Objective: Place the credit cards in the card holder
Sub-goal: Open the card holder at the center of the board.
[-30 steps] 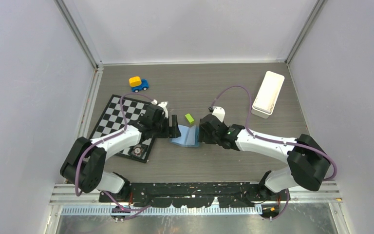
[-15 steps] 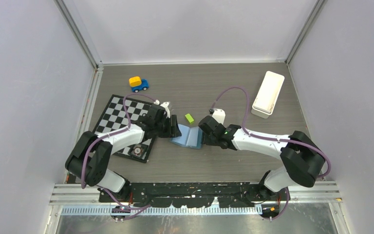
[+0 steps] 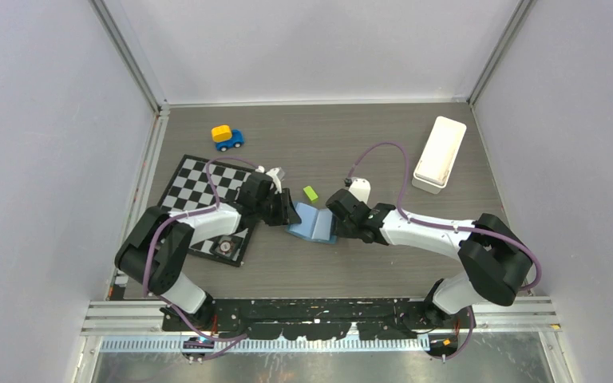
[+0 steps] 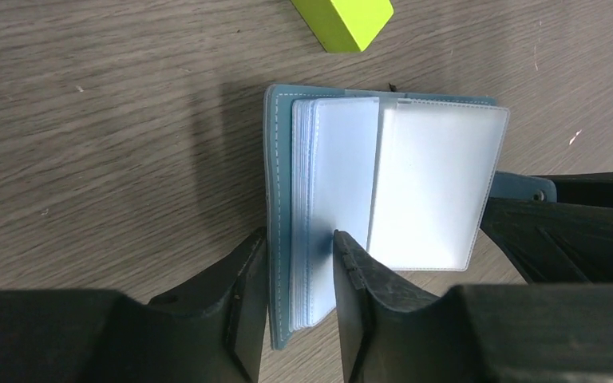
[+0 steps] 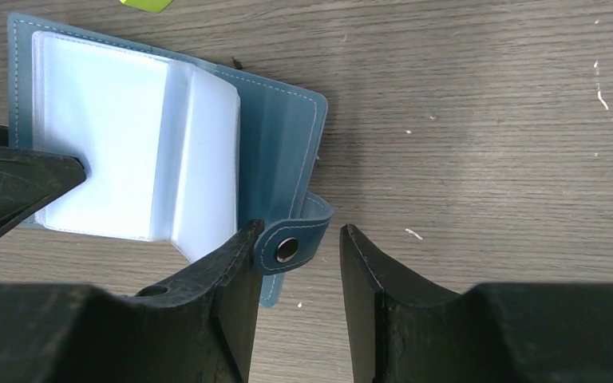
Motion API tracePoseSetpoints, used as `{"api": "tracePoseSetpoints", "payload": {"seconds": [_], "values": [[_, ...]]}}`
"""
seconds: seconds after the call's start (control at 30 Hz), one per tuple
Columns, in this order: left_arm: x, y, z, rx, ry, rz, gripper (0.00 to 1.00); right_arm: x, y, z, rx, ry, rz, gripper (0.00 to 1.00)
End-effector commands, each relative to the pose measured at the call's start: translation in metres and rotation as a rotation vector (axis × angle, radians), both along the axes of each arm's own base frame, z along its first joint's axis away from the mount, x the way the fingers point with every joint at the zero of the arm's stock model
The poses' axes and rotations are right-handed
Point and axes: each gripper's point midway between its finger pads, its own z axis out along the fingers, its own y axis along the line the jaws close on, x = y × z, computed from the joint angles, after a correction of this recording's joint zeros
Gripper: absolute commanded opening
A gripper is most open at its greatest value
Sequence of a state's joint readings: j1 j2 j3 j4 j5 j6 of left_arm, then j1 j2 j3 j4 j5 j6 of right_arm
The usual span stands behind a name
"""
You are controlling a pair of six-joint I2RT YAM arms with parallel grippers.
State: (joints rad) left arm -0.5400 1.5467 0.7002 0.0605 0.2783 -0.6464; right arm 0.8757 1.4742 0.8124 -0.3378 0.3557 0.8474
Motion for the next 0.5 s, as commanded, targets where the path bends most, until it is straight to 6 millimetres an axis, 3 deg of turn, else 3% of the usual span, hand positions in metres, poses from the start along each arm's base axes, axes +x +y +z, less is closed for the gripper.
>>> {"api": "tracePoseSetpoints", "payload": {"seconds": [0.0,0.1,0.17,0.3,0.47], "values": [[0.004,-0.013,0.008,-0.075,-0.016,-0.019,0.29,0.005,-0.004,0.009,0.011,-0.036,-0.02,0.45],[0.004,-0.015,0.013,-0.089,-0.015,-0.026,0.08,0.006,-0.004,0.014,0.016,-0.045,-0.01,0.49],[0.004,-0.014,0.023,-0.082,-0.028,-0.031,0.0,0.009,-0.007,0.023,0.031,-0.057,-0.01,0.53],[-0.002,-0.008,0.05,-0.049,-0.052,-0.071,0.0,0.018,-0.019,0.049,0.06,-0.076,-0.018,0.66],[-0.008,0.008,0.075,0.074,-0.056,-0.13,0.0,0.041,-0.059,0.084,-0.012,-0.139,-0.044,0.77]]}}
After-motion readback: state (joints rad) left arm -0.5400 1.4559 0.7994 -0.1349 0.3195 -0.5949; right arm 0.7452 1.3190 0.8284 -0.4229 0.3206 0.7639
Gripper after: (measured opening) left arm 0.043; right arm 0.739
